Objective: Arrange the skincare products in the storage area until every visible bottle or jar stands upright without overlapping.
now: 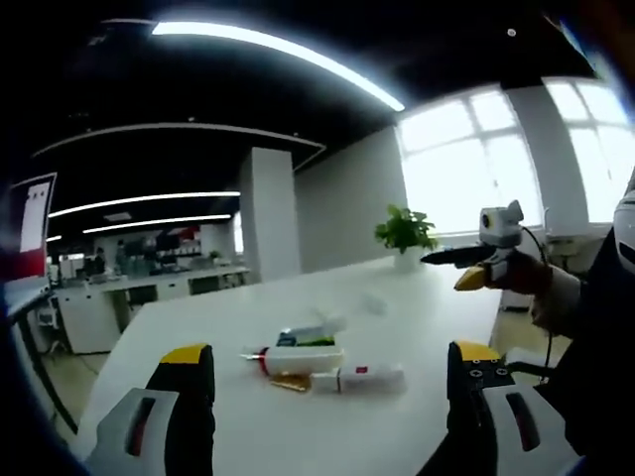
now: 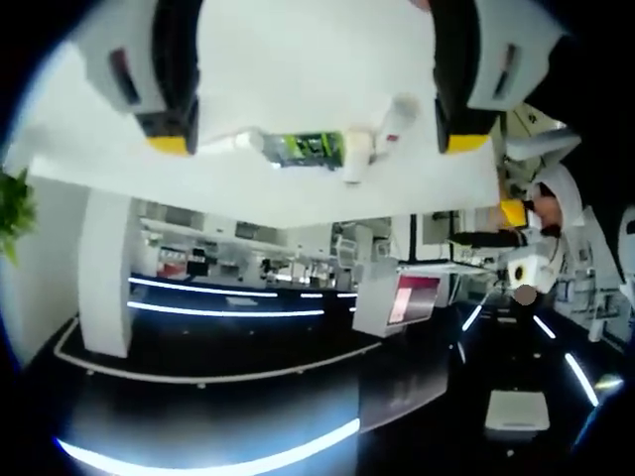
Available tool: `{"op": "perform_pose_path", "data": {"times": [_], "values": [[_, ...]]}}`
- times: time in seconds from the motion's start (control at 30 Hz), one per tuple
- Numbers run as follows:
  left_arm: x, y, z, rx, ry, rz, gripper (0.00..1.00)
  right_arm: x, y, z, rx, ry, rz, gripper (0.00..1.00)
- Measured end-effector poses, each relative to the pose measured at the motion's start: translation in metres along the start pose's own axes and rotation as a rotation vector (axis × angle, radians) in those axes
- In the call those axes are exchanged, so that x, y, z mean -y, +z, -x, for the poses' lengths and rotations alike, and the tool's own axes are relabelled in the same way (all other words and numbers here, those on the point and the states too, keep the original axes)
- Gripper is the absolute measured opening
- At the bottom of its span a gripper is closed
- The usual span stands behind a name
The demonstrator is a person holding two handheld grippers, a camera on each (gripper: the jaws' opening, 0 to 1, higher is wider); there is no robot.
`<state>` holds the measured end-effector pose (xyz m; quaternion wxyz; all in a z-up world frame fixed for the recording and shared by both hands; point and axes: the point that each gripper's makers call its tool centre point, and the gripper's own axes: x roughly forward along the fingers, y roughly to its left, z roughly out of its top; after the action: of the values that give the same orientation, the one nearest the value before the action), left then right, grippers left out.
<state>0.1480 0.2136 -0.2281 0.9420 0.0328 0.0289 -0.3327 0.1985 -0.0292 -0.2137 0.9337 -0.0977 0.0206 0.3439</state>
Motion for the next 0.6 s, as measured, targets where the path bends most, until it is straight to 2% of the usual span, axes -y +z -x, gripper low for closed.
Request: {"op": "perform_pose_path", "data": {"times": [0.43,0.6], "values": [[-0.004,-0.004,-0.001,-0.012,0.003,0.013,0.99,0.001,0.003,-0.027,-0.025,0.049,0.03,0.99],[-0.007,-0.004,-0.004,-0.029,0.011,0.017,0.99,-0.003,0.014,-0.039,-0.013,0.071,0.051,0.98]]}}
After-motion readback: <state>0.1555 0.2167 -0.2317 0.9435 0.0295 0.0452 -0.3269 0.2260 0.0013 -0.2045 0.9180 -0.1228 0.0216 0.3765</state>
